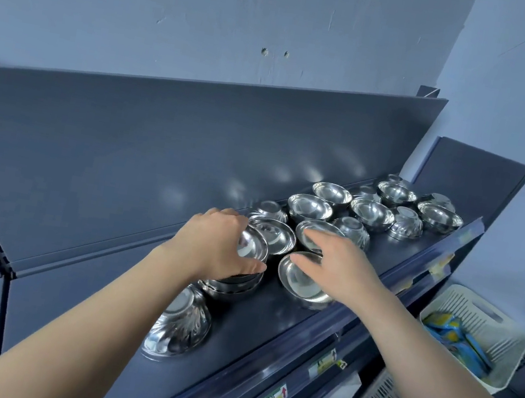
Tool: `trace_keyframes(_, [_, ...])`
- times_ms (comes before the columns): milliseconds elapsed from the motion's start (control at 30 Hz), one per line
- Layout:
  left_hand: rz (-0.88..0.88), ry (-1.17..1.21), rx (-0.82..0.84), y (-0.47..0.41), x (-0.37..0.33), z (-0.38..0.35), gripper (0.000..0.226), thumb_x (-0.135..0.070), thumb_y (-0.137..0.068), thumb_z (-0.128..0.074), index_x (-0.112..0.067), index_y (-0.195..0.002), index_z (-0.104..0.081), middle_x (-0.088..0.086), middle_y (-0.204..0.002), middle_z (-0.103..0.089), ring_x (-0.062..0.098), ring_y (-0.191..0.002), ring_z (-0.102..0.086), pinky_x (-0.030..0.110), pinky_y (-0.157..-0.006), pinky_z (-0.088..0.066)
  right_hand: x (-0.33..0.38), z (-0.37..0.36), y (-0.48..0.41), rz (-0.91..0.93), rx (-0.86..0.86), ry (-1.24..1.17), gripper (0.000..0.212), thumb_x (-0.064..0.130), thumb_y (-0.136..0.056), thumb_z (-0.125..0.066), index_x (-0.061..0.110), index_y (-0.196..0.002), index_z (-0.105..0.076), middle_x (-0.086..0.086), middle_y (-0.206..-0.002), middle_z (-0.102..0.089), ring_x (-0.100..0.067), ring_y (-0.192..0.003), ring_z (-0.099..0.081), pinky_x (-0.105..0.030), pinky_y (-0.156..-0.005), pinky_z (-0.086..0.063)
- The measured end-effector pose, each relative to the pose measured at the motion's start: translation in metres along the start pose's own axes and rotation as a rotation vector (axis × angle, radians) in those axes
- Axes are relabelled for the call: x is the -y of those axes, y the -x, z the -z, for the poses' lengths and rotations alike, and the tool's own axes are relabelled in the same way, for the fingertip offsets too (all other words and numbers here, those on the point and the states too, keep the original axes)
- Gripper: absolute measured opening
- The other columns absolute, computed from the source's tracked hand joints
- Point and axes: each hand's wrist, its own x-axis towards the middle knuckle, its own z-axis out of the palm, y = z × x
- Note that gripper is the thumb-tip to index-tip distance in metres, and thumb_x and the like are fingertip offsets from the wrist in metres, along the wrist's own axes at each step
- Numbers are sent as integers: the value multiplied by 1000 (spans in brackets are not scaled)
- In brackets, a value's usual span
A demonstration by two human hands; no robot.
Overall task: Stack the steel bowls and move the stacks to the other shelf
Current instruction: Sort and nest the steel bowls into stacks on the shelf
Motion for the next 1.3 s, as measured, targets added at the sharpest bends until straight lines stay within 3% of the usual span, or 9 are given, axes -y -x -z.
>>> trace_keyframes(267, [-64,11,-118,-49,-72,-17,46,-53,-82,-58,-18,-112,-59,1,-115,-60,24,-110,-54,35,-86,-45,-63,28,0,20,-6,9,46,44,-95,-55,20,-134,-55,0,-127,-64,-18,-104,-62,-39,-88,-51])
trace_keyframes(433, [-81,8,-154,-95,-130,-37,44,-48,-82,-55,-21,-117,-57,2,-112,-63,26,-105,-58,37,-83,-48,-134,54,-6,-10,12,56,57,45,-97,-52,20,-147,-42,0,-138,-57,-17,-109,-60,-35,-96,-48])
trace_keyframes(500, [-91,3,-158,-114,-148,-44,38,-50,-82,-55,-18,-104,-57,1,-107,-63,26,-102,-58,35,-77,-47,-158,61,-9,-13,10,54,58,44,-97,-53,21,-149,-39,1,-140,-56,-17,-109,-61,-34,-97,-47])
trace_keyframes(567, [-85,3,-154,-135,-168,-54,34,-51,-83,-55,-17,-89,-53,3,-101,-63,27,-99,-58,35,-74,-44,-188,65,-14,-24,18,51,58,43,-97,-52,22,-149,-39,1,-133,-61,-15,-96,-62,-35,-95,-49])
trace_keyframes(700, [-48,26,-84,-170,-193,-66,38,-48,-85,-57,-16,-105,-59,4,-112,-64,28,-108,-58,35,-81,-45,-238,64,-28,-69,53,54,59,44,-97,-52,22,-149,-38,-5,-120,-68,-13,-90,-63,-35,-91,-51])
trace_keyframes(833, [-16,6,-22,-210,-195,-79,38,-46,-85,-57,-16,-109,-59,2,-110,-65,27,-106,-59,33,-74,-43,-274,57,-53,-92,58,2,57,42,-94,-58,21,-145,-44,3,-88,-69,-5,-65,-52,-34,-86,-52])
trace_keyframes(967, [-10,-8,39,-257,-187,-93,36,-45,-82,-61,-14,-101,-58,2,-96,-65,25,-94,-61,35,-73,-49,-296,45,-89,-129,90,-14,63,44,-92,-61,18,-146,-44,-5,-125,-64,-20,-107,-61,-36,-95,-49])
trace_keyframes(1100, [27,-46,133,-293,-180,-109,41,-49,-80,-66,-12,-96,-57,3,-91,-63,23,-84,-60,35,-73,-51,-305,29,-126,-146,157,-42,73,49,-87,-66,16,-147,-41,-7,-138,-56,-24,-124,-54,-37,-102,-45])
trace_keyframes(1300, [27,51,259,-332,-169,-130,42,-50,-75,-71,-10,-84,-63,2,-80,-66,19,-72,-61,29,-64,-50,-316,7,-172,-75,203,-121,59,47,-70,-81,27,-121,-58,12,-103,-63,-15,-107,-56,-28,-88,-44])
